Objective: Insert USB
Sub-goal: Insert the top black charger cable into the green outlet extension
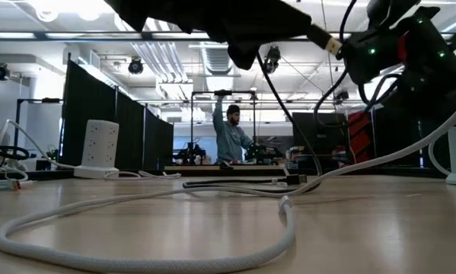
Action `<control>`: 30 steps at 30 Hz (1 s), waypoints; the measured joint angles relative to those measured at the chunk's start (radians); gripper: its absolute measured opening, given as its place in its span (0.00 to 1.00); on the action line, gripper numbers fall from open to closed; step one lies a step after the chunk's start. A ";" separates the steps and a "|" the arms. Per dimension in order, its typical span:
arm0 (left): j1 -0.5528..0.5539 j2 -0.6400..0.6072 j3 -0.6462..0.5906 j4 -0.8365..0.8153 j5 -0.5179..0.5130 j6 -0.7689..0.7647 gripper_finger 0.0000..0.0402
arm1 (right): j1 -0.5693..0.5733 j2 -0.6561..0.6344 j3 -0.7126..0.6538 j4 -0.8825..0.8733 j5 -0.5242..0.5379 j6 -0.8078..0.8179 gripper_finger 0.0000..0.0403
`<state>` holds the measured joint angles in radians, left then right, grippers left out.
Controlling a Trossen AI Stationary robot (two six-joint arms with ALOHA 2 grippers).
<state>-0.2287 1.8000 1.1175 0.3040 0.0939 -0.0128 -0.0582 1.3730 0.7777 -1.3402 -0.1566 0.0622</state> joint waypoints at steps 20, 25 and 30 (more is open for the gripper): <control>0.002 0.000 0.020 0.043 -0.020 0.008 0.02 | 0.040 0.205 0.299 0.077 0.064 -0.108 0.79; 0.002 0.000 0.036 0.041 -0.026 0.008 0.02 | 0.039 0.287 0.333 0.092 0.070 -0.156 0.79; 0.002 0.000 0.047 0.039 -0.027 0.008 0.02 | 0.039 0.299 0.357 0.086 0.070 -0.190 0.79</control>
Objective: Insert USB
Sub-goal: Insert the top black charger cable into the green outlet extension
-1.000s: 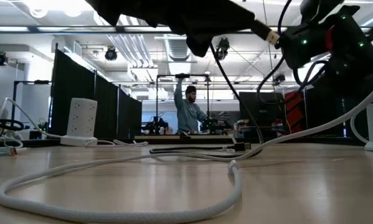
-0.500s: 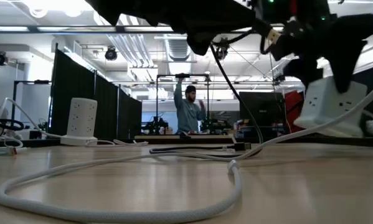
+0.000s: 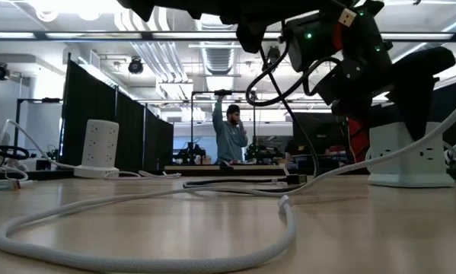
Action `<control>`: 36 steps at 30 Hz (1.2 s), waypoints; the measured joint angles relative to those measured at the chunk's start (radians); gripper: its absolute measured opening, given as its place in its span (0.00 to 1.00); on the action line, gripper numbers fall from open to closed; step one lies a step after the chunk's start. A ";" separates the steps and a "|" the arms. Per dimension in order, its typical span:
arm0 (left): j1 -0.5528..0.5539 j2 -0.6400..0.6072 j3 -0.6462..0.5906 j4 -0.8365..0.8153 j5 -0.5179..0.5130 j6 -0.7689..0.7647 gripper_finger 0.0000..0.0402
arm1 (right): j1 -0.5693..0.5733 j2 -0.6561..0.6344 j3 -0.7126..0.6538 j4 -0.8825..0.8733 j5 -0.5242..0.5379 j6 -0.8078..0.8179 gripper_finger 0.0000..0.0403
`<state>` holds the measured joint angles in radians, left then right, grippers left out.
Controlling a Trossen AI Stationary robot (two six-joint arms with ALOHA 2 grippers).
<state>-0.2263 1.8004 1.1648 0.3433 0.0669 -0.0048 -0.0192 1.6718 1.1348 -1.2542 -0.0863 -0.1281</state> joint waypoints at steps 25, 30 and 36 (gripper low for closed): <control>0.041 0.007 0.140 -0.221 -0.061 0.082 0.02 | 0.002 -0.265 0.020 0.005 0.010 0.165 0.88; 0.047 0.064 0.366 -0.477 -0.064 0.269 0.02 | 0.002 -0.415 -0.024 0.006 0.014 0.258 0.88; 0.101 0.169 0.551 -0.628 0.009 0.435 0.02 | 0.002 -0.597 -0.096 0.002 0.106 0.379 0.89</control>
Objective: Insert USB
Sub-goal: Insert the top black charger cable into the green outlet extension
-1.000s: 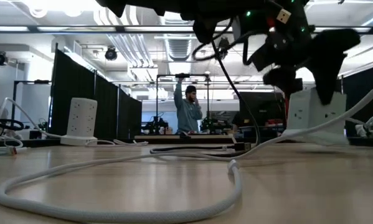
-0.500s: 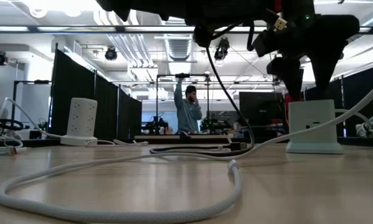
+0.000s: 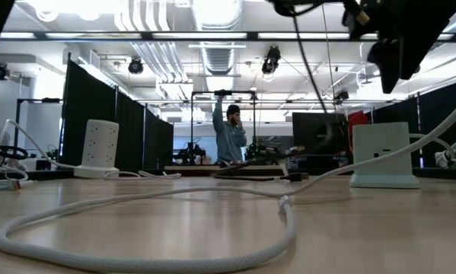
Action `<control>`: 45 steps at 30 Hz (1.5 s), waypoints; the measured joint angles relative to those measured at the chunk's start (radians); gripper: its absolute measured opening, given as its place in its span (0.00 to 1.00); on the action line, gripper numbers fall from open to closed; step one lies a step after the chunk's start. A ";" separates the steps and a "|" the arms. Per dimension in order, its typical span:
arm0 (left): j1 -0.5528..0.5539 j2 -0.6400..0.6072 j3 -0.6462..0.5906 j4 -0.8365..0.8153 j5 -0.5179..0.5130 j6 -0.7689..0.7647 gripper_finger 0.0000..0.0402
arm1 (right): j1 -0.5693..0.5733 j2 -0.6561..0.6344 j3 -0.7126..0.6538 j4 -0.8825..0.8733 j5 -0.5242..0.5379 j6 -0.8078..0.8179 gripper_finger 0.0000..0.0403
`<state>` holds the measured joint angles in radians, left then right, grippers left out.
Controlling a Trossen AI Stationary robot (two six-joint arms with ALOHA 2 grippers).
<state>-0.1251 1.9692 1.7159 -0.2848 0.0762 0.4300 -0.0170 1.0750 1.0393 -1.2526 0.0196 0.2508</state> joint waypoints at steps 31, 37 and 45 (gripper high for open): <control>0.176 0.375 0.625 -0.555 0.177 0.170 0.02 | -0.005 -0.207 -0.222 -0.103 0.070 0.397 0.89; 0.176 0.382 0.623 -0.517 0.178 0.166 0.02 | -0.005 -0.267 -0.180 -0.133 0.208 0.488 0.89; 0.176 0.398 0.618 -0.430 0.178 0.160 0.02 | -0.005 -0.377 -0.099 -0.186 0.378 0.598 0.89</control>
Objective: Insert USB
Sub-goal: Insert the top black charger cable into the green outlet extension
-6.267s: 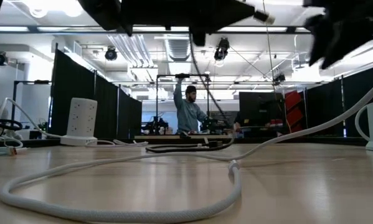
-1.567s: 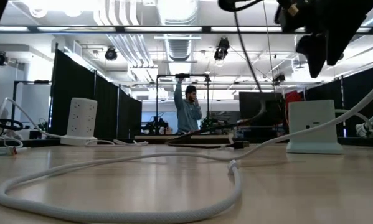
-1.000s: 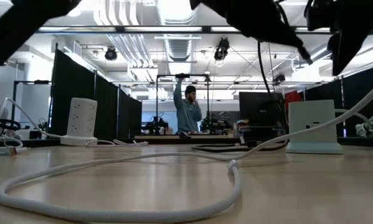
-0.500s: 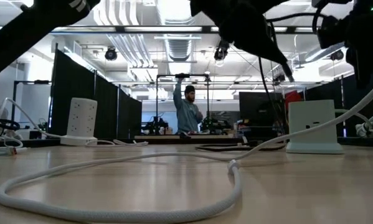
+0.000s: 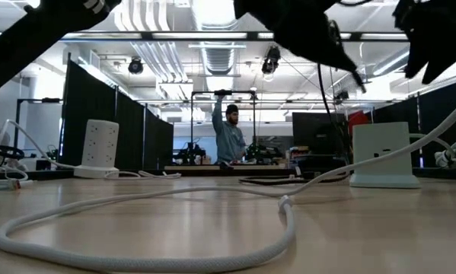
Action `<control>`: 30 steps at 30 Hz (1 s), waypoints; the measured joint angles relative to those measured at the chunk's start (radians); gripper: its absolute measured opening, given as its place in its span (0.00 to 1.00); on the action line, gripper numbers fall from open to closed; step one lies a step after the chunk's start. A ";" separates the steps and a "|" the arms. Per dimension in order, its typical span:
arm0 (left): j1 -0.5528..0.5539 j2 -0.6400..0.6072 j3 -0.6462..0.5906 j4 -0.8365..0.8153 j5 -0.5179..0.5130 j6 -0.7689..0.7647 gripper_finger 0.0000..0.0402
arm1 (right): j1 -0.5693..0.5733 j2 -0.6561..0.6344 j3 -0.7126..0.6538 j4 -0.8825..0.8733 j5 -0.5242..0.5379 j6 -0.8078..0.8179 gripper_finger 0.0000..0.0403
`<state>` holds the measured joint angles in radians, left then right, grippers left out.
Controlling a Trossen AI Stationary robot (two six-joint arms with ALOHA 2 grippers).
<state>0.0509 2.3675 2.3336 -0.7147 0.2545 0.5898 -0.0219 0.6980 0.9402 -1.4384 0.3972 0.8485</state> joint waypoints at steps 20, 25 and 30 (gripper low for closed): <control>0.000 0.041 0.006 0.140 0.016 0.024 0.02 | 0.000 -0.064 0.017 0.008 -0.021 0.013 0.89; 0.000 0.043 0.007 0.095 -0.007 0.015 0.02 | 0.000 -0.035 0.005 0.011 -0.066 -0.068 0.89; -0.001 0.046 0.009 0.050 -0.030 0.006 0.02 | 0.000 -0.005 -0.008 0.014 -0.111 -0.148 0.89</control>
<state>0.0496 2.4132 2.3425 -0.6646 0.2242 0.5962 -0.0219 0.6926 0.9322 -1.4242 0.2859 0.7003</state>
